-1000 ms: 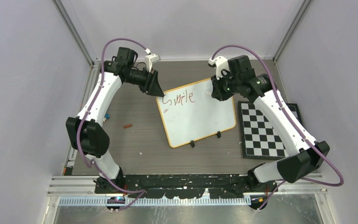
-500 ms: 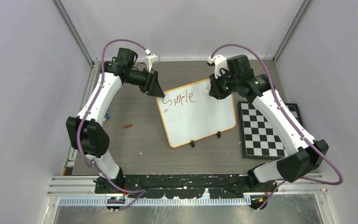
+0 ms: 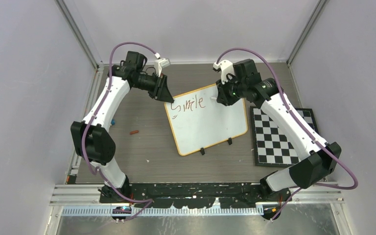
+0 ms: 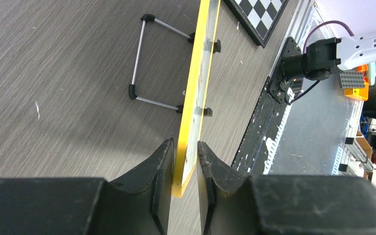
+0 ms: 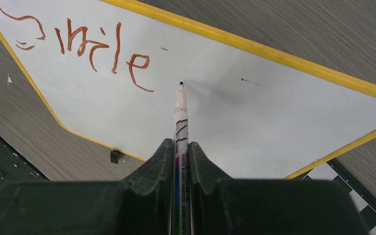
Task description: Write a sentence on the whiteboard
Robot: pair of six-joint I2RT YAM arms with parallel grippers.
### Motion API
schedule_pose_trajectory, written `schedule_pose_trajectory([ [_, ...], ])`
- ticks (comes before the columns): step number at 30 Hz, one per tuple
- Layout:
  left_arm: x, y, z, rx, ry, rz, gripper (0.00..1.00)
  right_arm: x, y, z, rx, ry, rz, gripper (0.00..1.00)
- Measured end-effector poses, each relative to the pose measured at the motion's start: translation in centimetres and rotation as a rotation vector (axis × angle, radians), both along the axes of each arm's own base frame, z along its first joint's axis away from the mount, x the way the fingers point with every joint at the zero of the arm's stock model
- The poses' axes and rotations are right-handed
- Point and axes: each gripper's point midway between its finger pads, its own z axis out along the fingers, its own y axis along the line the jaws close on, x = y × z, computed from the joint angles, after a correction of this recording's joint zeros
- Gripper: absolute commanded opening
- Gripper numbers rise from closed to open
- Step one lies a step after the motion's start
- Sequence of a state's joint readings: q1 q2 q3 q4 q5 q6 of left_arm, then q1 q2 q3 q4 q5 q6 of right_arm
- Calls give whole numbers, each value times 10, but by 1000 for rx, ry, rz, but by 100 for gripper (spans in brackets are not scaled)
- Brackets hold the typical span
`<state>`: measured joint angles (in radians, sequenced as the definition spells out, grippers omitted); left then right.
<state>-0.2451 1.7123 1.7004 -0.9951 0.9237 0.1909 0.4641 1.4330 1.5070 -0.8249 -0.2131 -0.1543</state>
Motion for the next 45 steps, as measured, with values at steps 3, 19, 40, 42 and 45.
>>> schedule_pose_trajectory([
  [3, 0, -1, -2, 4, 1, -1, 16, 2, 1, -2, -3, 0, -3, 0],
  [19, -4, -4, -6, 13, -9, -32, 0, 2, 3, -2, 1, 0, 3, 0],
  [40, -4, -2, -9, 26, -16, -38, 0, 9, 7, -16, -10, 21, 4, 0],
  [42, -4, -1, -10, 27, -15, -37, 0, 6, 6, -19, -14, 30, 4, 0],
  [45, -4, -1, -10, 27, -14, -38, 0, 2, 5, -23, -19, 39, 7, 0],
])
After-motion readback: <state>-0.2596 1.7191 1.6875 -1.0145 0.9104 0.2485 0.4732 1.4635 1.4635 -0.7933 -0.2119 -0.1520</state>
